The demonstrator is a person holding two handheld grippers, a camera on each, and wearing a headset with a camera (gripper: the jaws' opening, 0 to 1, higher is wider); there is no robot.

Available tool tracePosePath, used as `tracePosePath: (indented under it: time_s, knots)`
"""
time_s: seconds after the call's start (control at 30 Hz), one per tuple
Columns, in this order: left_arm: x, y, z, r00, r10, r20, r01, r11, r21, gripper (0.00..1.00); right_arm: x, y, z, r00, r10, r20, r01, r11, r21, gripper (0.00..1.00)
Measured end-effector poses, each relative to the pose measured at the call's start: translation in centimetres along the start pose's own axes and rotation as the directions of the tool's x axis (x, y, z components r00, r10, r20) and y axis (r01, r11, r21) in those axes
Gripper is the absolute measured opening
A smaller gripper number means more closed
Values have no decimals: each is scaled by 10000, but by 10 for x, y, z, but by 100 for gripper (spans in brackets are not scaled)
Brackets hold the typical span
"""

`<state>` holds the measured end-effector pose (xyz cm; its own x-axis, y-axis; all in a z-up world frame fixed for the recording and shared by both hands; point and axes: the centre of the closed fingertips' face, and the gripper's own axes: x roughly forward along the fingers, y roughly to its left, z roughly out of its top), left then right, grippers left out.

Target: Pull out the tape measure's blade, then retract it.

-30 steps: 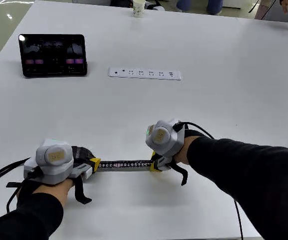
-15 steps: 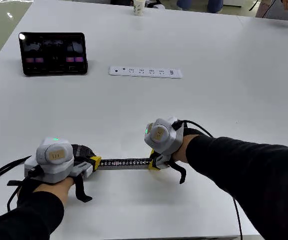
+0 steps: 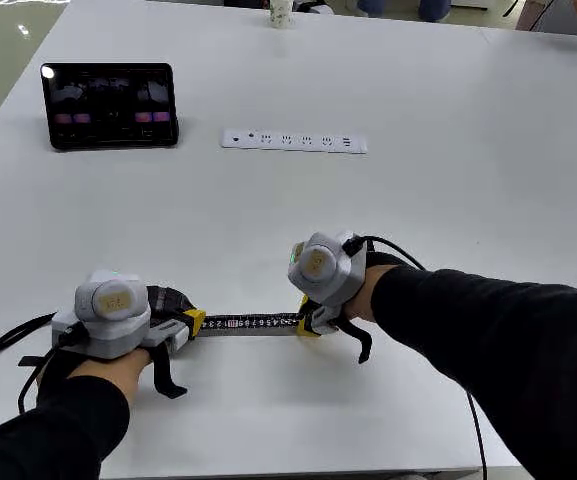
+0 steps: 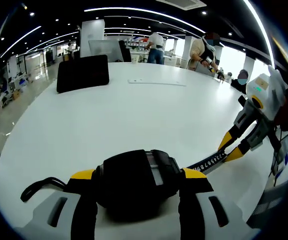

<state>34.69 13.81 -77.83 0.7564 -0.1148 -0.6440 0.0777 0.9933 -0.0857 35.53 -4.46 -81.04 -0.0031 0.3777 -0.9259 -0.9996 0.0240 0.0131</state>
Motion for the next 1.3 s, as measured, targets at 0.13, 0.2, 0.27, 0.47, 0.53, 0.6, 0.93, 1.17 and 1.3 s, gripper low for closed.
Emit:
tracePosePath:
  time_s: [0.13, 0.2, 0.27, 0.47, 0.53, 0.6, 0.93, 1.17, 1.3]
  knots:
    - [-1, -1, 0, 10000, -12, -15, 12, 10000, -4, 61, 1, 0, 1, 10000, -23, 21, 23, 9999, 129, 11]
    - [-2, -1, 0, 10000, -11, -13, 11, 10000, -5, 61, 1, 0, 2, 10000, -33, 42, 32, 9999, 117, 11]
    - [-2, -1, 0, 10000, -9, -17, 9, 10000, -9, 61, 1, 1, 3, 10000, -31, 52, 30, 9999, 138, 11]
    - [-3, -2, 1, 10000, -22, -14, 22, 10000, -16, 61, 2, 1, 5, 9999, -64, 99, 61, 9996, 272, 11]
    - [-3, -2, 1, 10000, -25, -37, 25, 10000, -19, 61, 2, 1, 6, 9999, -74, 131, 70, 9996, 284, 11]
    - [-4, -2, 1, 10000, -26, -75, 26, 10000, -10, 61, 2, 2, 7, 9999, -64, 133, 60, 9997, 251, 11]
    - [-5, -2, 0, 9999, -20, -133, 20, 10000, -5, 61, 4, 2, 10, 9998, -64, 213, 58, 9996, 270, 11]
    - [-5, -2, 0, 9999, -19, -109, 19, 10000, -25, 61, 5, 2, 12, 9995, -72, 323, 60, 9993, 356, 11]
    - [-5, -2, 0, 9999, -33, -162, 33, 10000, -46, 61, 5, 2, 14, 9994, -89, 332, 77, 9994, 336, 11]
